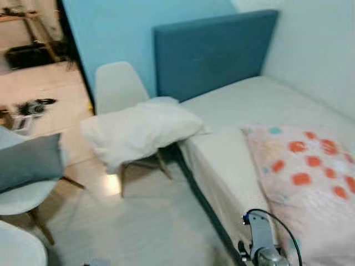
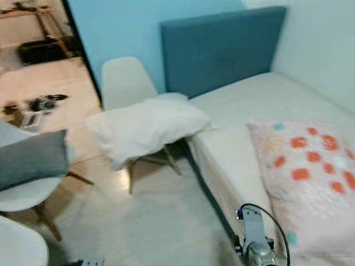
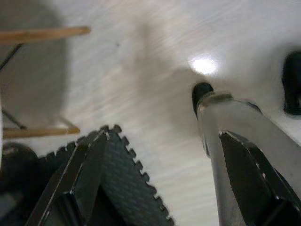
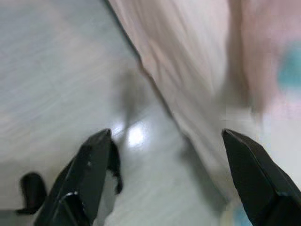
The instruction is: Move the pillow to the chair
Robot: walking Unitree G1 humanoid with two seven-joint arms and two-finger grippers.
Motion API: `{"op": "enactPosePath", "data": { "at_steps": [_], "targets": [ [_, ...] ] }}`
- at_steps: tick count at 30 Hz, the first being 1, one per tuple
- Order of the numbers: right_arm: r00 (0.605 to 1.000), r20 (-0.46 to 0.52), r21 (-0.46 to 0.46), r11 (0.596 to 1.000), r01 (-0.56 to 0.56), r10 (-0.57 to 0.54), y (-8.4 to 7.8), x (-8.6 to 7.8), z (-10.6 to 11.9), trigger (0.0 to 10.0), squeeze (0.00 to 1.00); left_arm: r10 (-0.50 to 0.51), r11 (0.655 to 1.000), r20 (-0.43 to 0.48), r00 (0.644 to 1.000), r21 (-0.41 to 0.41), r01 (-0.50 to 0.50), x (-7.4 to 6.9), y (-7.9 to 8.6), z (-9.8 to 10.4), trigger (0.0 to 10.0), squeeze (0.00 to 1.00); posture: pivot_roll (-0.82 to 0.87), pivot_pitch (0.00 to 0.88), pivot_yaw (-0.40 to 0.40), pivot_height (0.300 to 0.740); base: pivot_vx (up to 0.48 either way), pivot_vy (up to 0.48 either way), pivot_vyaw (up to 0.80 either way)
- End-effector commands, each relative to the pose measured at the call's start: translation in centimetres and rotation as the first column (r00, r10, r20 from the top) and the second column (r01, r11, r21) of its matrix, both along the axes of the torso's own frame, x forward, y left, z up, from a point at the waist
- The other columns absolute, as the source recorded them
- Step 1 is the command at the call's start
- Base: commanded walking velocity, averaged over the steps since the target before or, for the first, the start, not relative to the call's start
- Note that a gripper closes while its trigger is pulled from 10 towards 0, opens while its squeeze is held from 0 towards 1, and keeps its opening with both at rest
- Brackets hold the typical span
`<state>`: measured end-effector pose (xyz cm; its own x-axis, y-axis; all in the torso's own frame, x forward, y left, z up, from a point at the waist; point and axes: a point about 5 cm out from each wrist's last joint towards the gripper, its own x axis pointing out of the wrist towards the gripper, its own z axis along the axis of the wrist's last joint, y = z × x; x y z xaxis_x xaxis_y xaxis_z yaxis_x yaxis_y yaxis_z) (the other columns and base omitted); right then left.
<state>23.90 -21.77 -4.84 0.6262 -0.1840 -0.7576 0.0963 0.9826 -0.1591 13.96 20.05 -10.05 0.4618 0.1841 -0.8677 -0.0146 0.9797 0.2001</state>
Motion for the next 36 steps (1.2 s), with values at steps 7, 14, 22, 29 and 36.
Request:
{"op": "enactPosePath", "data": {
  "at_steps": [7,14,22,29,36],
  "targets": [
    [0.999,0.018,0.019,0.999,0.03,-0.03,0.0,0.1,0.1,10.0,0.0,-0.009,0.999,0.007,1.0,-0.032,0.009,0.1,0.1,0.0,10.0,0.0,-0.08,0.052,0.026,0.74,0.0,0.0,-0.73],
    [0.999,0.032,0.026,0.999,0.04,-0.041,0.0,0.4,0.3,10.0,0.0,-0.015,0.999,0.008,1.0,-0.043,0.015,0.1,0.1,0.1,10.0,0.0,-0.08,0.045,0.025,0.74,0.0,0.0,-0.73],
    [0.998,0.05,0.057,0.998,0.036,-0.038,0.4,0.5,0.3,10.0,0.0,0.0,0.998,0.007,1.0,-0.063,0.0,-0.2,0.2,0.0,10.0,0.0,-0.08,0.045,0.025,0.74,0.038,0.0,-0.73],
    [0.991,0.127,0.16,0.987,0.026,-0.047,1.5,1.5,0.9,10.0,0.0,-0.003,0.998,0.001,1.0,-0.065,0.004,-0.4,0.3,-0.1,10.0,0.0,-0.08,0.055,0.027,0.74,0.41,0.0,-0.39],
    [0.988,0.154,0.192,0.981,0.003,-0.033,2.1,2.0,1.2,10.0,0.0,-0.003,0.998,0.0,1.0,-0.07,0.003,-0.4,0.2,-0.1,10.0,0.0,-0.08,0.057,0.028,0.74,0.48,0.0,0.0]
  ]
}}
